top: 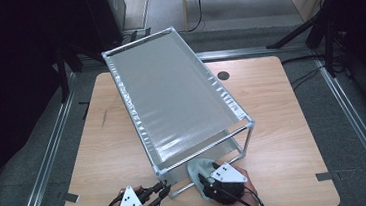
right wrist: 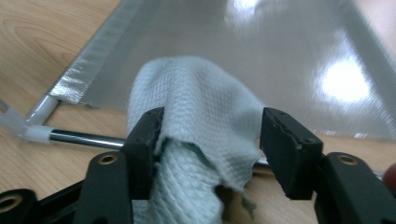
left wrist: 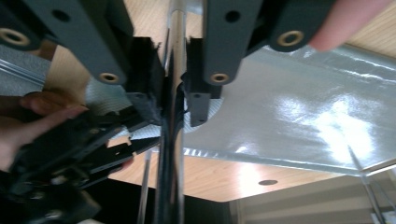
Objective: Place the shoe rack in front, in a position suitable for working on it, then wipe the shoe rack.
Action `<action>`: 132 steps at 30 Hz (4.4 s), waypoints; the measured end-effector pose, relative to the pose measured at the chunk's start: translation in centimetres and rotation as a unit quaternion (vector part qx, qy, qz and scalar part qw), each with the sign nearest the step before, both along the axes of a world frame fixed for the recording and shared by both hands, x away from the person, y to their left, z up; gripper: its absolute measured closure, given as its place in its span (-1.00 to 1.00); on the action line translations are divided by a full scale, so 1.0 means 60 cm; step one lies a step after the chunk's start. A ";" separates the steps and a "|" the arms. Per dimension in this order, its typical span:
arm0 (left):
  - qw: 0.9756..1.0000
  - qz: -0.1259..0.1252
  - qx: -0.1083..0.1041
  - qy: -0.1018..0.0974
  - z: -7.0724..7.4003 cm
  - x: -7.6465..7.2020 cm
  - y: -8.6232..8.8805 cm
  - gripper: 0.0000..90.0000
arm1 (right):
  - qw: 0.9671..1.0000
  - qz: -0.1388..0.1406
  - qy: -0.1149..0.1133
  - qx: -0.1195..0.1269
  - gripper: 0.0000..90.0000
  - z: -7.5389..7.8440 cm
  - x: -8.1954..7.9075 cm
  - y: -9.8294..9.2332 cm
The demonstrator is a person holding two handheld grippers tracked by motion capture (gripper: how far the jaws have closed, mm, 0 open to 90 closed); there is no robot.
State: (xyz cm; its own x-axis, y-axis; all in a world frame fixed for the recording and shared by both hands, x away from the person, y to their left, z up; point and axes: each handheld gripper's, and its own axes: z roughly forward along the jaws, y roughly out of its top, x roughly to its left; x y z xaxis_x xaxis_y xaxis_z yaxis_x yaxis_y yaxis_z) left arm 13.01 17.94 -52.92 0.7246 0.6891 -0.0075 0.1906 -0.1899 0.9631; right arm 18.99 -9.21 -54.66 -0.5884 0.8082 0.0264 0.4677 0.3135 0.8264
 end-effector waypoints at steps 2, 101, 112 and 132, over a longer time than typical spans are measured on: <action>1.000 0.003 0.003 -0.001 0.001 -0.001 -0.001 0.80 | 1.000 0.003 0.012 0.004 0.23 -0.006 0.005 -0.002; 1.000 -0.024 -0.007 0.016 0.001 0.007 -0.009 0.83 | 0.993 -0.098 -0.001 -0.070 0.80 -0.008 0.070 -0.053; 0.999 -0.026 -0.007 0.017 0.001 0.006 -0.014 0.83 | 0.993 -0.105 0.002 -0.057 0.81 -0.009 0.068 -0.063; 0.999 -0.024 -0.009 0.020 0.002 0.006 -0.014 0.83 | 0.997 -0.052 0.010 -0.051 0.84 -0.011 0.078 -0.039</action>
State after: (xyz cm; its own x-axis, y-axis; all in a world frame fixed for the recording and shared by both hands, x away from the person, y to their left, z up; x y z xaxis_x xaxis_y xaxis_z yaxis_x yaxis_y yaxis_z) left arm 13.37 17.11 -52.81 0.7562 0.6525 -0.0495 0.2209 -0.1833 0.9579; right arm 23.64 -11.57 -55.32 -0.5021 0.8635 -0.0481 0.5178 0.3447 0.7830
